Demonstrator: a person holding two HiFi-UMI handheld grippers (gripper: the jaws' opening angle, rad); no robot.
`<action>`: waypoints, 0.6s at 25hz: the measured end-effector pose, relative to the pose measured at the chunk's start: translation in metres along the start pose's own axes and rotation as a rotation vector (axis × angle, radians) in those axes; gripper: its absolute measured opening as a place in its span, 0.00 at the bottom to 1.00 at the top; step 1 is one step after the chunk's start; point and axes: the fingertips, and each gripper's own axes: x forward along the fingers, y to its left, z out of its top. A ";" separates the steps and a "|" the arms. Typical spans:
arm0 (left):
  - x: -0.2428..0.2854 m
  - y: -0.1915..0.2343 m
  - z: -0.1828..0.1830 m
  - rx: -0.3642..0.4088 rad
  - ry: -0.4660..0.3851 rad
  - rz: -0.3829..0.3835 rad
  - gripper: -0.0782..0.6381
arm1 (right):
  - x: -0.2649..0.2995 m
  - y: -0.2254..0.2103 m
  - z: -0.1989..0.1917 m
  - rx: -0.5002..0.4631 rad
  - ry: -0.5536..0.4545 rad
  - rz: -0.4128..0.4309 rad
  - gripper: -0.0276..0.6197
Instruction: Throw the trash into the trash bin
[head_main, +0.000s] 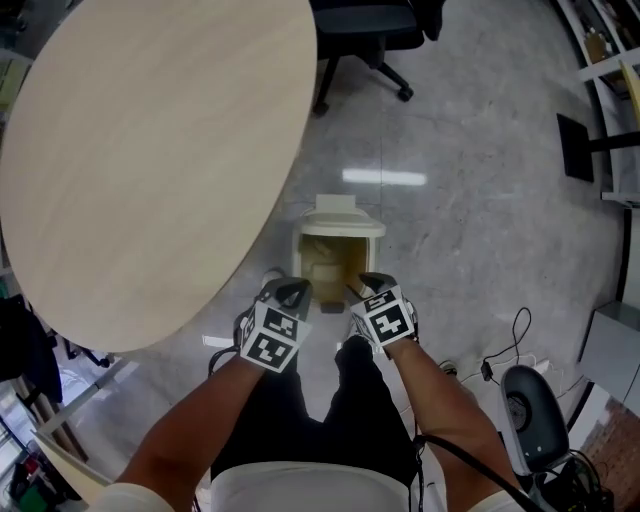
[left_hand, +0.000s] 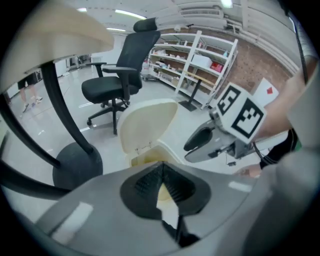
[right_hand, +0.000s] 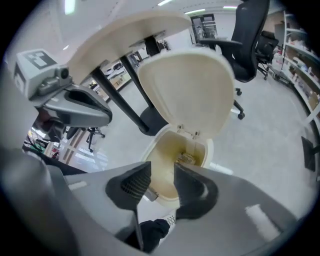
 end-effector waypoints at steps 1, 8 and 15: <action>-0.007 -0.002 0.004 0.001 -0.010 0.013 0.12 | -0.017 0.000 0.003 -0.005 -0.025 0.011 0.25; -0.060 -0.019 0.063 0.002 -0.151 0.108 0.12 | -0.114 -0.007 0.038 -0.009 -0.242 0.047 0.05; -0.116 -0.056 0.116 0.037 -0.269 0.151 0.12 | -0.208 0.019 0.071 -0.047 -0.429 0.147 0.05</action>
